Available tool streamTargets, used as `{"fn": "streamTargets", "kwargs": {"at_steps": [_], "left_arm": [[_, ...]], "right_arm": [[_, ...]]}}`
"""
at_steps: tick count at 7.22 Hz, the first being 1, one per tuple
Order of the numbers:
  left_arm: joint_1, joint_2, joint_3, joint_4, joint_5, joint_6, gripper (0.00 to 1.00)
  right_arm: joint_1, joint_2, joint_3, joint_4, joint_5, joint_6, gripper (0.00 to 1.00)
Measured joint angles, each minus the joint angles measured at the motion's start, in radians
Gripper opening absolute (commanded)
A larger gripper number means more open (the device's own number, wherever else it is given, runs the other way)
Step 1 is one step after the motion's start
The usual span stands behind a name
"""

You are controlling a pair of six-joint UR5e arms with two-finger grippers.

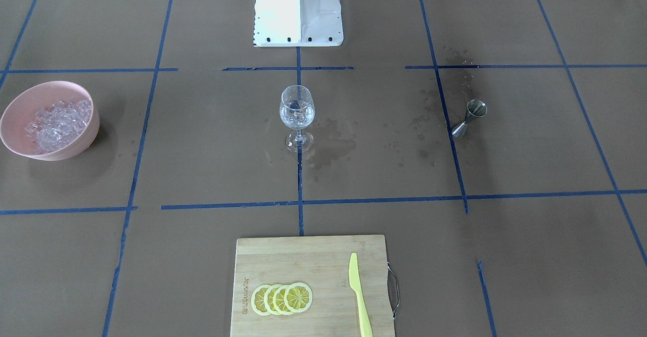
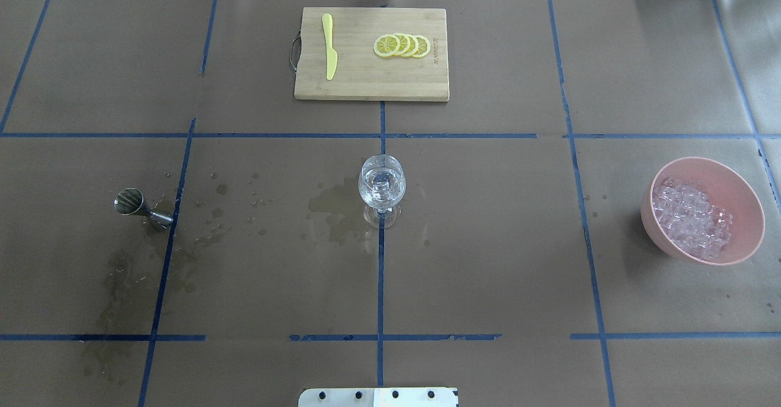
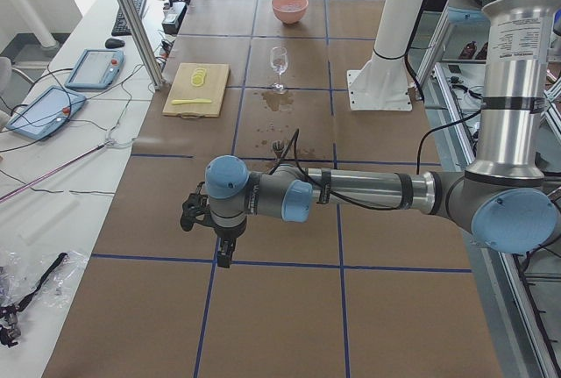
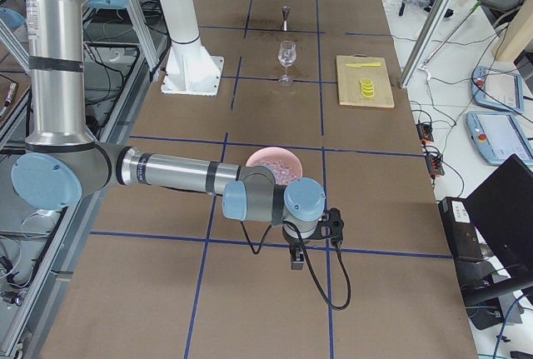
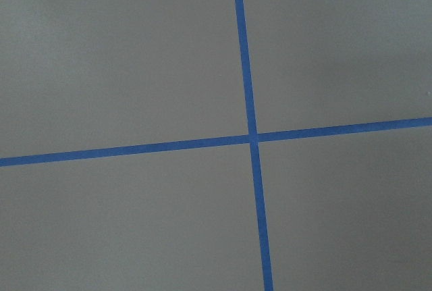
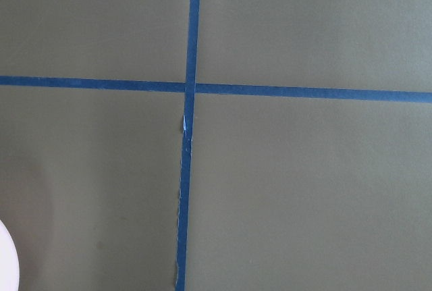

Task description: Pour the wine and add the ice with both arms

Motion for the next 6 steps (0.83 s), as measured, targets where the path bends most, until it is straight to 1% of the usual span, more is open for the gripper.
{"fn": "streamTargets", "kwargs": {"at_steps": [6], "left_arm": [[0.000,0.000,-0.010,-0.004,0.000,-0.027,1.00]], "right_arm": [[0.010,-0.001,-0.001,0.001,0.000,0.022,1.00]]}}
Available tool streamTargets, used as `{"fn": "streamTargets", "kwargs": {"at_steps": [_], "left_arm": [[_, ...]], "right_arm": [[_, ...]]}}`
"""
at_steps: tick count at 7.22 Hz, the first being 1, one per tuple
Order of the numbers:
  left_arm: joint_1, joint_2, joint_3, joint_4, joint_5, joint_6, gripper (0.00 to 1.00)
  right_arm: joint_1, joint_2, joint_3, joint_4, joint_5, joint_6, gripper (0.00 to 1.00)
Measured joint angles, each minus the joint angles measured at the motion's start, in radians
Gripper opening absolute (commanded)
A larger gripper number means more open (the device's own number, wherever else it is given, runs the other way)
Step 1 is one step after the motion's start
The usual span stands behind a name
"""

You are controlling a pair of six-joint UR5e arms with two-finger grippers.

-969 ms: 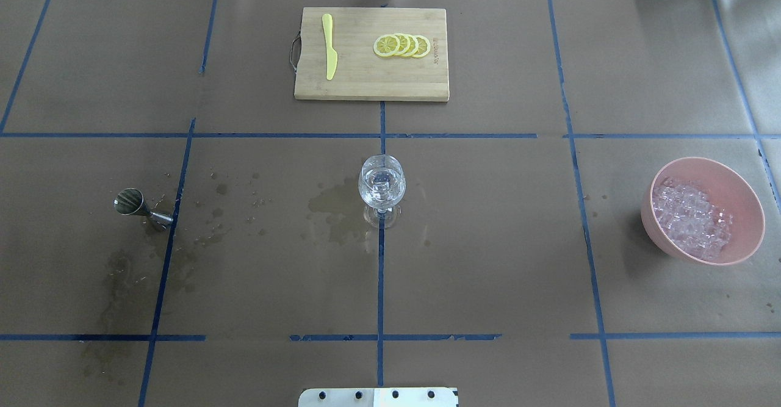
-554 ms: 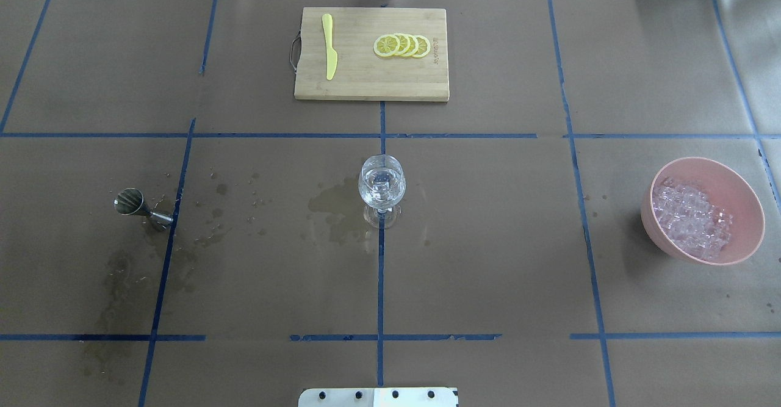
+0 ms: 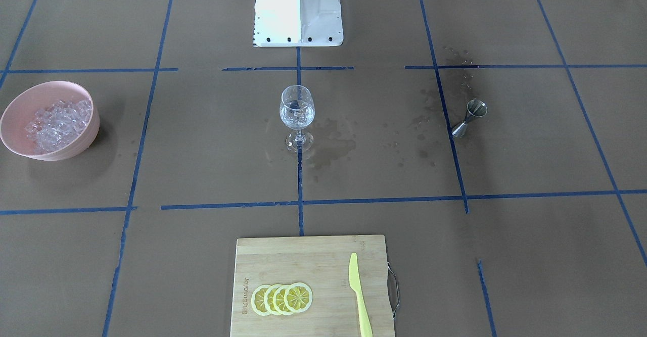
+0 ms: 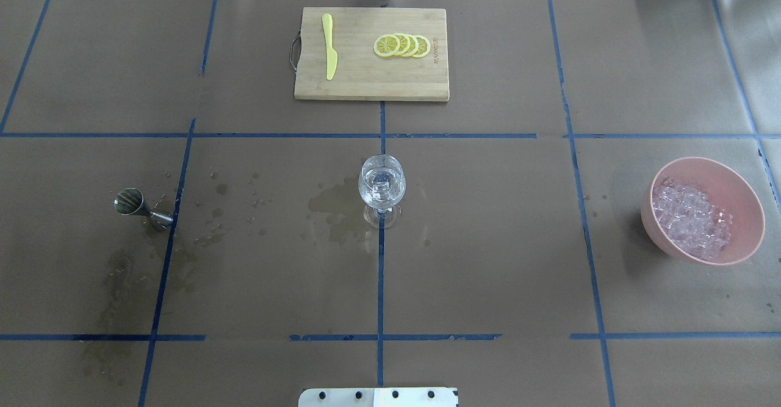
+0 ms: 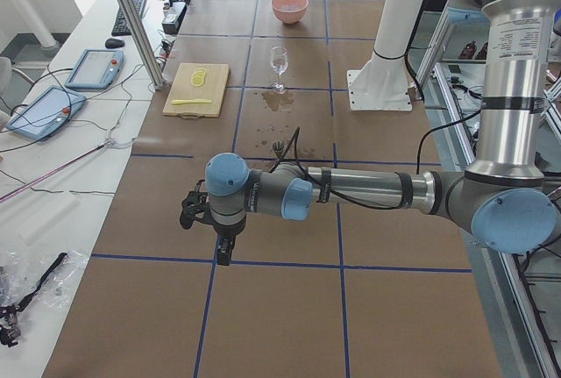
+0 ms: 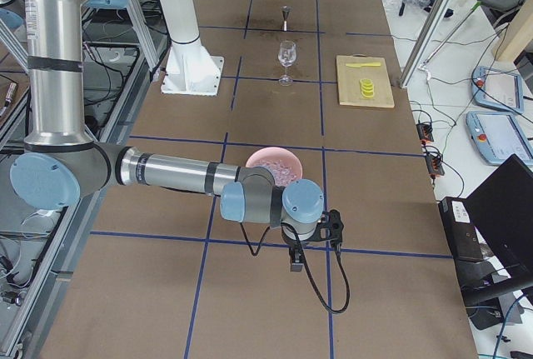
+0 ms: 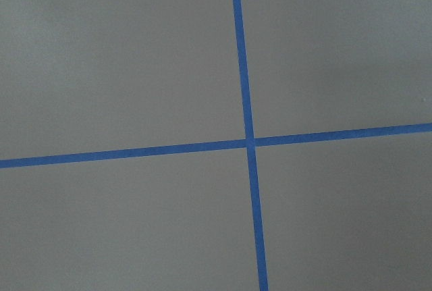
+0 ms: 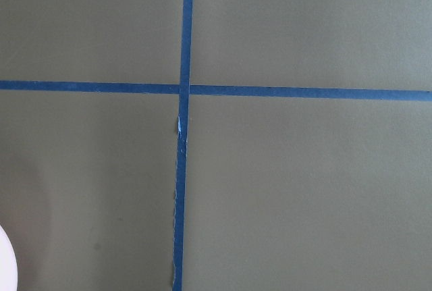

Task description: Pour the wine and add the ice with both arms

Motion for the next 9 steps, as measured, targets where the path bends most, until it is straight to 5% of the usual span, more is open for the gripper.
{"fn": "streamTargets", "kwargs": {"at_steps": [9], "left_arm": [[0.000,-0.001,-0.003,-0.001,0.000,-0.005,1.00]], "right_arm": [[0.000,0.003,0.007,0.006,0.003,0.094,1.00]]}}
